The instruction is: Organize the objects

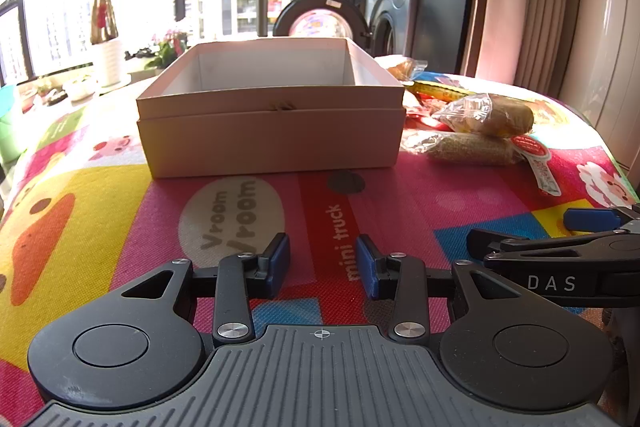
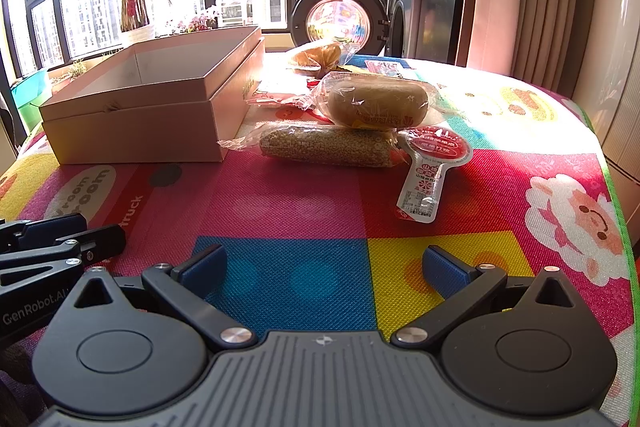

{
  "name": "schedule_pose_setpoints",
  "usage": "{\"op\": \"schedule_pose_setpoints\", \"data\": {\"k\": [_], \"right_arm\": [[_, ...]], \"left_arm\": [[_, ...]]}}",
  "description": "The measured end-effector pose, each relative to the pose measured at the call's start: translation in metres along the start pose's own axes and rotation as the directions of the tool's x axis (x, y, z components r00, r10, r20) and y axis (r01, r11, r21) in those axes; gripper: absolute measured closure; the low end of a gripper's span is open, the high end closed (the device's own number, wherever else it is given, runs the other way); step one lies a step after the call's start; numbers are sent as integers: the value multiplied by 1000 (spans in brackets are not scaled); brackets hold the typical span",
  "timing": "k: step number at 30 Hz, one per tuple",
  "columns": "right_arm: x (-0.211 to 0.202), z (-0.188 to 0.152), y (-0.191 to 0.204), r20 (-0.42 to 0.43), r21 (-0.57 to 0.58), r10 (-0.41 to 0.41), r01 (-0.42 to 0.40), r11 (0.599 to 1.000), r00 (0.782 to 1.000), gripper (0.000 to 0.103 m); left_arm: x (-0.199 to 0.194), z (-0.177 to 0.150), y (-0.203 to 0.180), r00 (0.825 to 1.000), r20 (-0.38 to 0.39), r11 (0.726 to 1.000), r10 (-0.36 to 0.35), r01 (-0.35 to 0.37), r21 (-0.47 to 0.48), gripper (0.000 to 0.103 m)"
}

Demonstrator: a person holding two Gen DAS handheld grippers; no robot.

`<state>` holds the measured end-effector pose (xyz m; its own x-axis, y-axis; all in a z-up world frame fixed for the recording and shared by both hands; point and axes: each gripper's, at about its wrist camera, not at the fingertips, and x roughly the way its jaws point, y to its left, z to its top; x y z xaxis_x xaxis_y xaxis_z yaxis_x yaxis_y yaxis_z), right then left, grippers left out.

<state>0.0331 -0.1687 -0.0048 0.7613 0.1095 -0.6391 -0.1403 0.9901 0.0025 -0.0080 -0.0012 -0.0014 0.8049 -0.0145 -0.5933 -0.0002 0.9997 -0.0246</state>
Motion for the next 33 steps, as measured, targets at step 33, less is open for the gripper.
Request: {"op": "schedule_pose_setpoints", "data": {"k": [33], "right_arm": [[4, 9, -2, -67, -45, 37, -40, 998, 997, 0]], "left_arm": [[4, -1, -2, 1000, -1, 1000, 3, -3, 4, 62]]}}
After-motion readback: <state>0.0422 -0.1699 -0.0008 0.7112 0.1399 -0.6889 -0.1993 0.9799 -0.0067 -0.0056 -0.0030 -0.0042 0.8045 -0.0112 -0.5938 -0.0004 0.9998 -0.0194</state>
